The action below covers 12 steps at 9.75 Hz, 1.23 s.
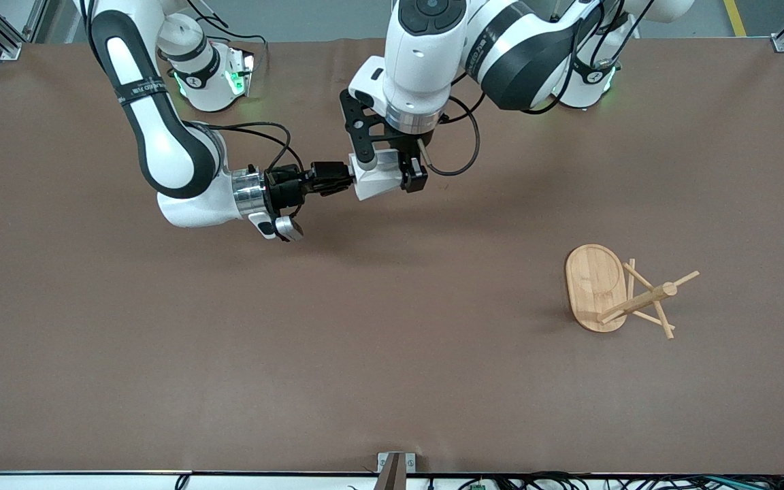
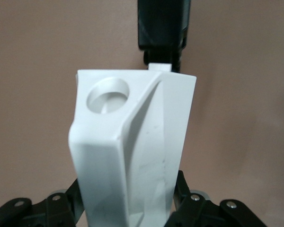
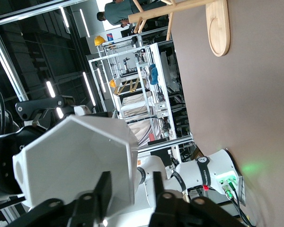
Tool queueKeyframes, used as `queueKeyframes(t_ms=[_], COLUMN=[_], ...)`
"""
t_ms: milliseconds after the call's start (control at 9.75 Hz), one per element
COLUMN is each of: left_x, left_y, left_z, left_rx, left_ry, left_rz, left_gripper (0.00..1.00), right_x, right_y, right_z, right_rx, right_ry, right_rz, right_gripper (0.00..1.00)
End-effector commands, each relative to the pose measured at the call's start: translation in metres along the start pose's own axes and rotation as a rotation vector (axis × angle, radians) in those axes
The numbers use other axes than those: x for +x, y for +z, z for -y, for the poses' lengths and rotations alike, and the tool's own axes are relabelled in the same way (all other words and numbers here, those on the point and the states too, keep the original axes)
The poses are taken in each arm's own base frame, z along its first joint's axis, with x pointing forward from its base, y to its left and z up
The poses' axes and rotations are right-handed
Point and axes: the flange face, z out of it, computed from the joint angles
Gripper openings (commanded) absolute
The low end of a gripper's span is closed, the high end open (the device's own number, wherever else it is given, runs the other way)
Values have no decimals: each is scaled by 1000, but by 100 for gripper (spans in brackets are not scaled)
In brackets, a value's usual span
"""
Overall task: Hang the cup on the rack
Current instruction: 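Carry the cup with the left gripper while the right gripper withdraws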
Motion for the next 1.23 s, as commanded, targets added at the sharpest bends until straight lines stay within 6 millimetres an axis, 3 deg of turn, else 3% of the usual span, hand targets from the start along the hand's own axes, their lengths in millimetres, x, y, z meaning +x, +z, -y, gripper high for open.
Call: queueKeyframes(t_ms=[0,103,308,410,718,923,1128], left_x=[-5,-11,-20,-38,-74,-100,-153], left_y=[4,2,1,-8,-40,-56,-78], left_z=[5,12,22,45,75,94,143], left_rx=[15,22,17,22,42,42,26], left_ry=[16,8,-19,-72,-262,-387,-553], left_rz=[28,34,60,62,63,69,30], left_gripper=[5,5,3,3,3,3,3], right_x=[-7,-4,15,19,20,15,2], right_y=[-31,-56,-128,-159,-233,-281,-324], right_z=[15,27,65,83,101,128,138], right_rx=[52,31,-224,-313,-635,-920,-1207], right_ry=[7,24,93,81,86,91,91], right_rz=[-18,-39,-41,-55,-100,-149,-171], right_gripper=[100,100,100,100,100,100,100])
